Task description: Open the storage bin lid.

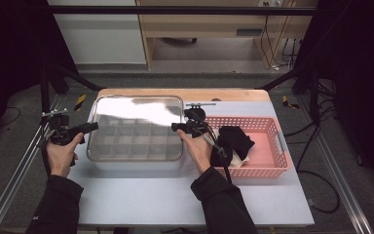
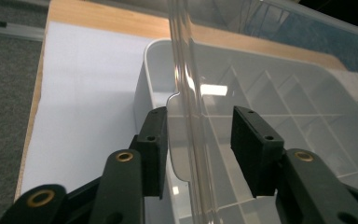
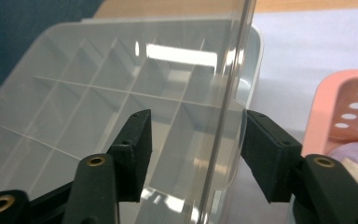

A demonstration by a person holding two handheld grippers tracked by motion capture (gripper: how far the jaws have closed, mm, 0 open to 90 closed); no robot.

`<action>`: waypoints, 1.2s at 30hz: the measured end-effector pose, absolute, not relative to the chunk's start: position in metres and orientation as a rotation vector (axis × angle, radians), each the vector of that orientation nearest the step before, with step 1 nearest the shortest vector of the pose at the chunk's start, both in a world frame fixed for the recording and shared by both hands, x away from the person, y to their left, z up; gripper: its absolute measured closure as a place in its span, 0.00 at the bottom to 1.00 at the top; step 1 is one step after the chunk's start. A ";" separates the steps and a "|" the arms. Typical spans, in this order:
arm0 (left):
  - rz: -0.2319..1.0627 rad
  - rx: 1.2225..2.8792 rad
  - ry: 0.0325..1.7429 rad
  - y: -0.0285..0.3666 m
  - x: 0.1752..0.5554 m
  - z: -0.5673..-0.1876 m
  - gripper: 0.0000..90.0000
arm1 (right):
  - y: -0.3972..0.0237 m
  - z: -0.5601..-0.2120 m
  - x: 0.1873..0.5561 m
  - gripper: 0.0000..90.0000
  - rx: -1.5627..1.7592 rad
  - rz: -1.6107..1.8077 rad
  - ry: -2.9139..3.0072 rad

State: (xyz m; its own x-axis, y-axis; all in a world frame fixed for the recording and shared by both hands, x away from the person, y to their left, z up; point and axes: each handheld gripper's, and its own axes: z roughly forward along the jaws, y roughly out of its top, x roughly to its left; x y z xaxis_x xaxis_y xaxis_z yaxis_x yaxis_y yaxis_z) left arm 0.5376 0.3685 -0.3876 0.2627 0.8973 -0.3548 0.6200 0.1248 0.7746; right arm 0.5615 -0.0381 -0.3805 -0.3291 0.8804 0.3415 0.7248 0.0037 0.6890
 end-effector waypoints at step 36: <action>0.447 1.499 1.196 0.362 0.439 -0.344 0.73 | -0.088 -0.313 0.449 0.83 1.414 1.492 2.015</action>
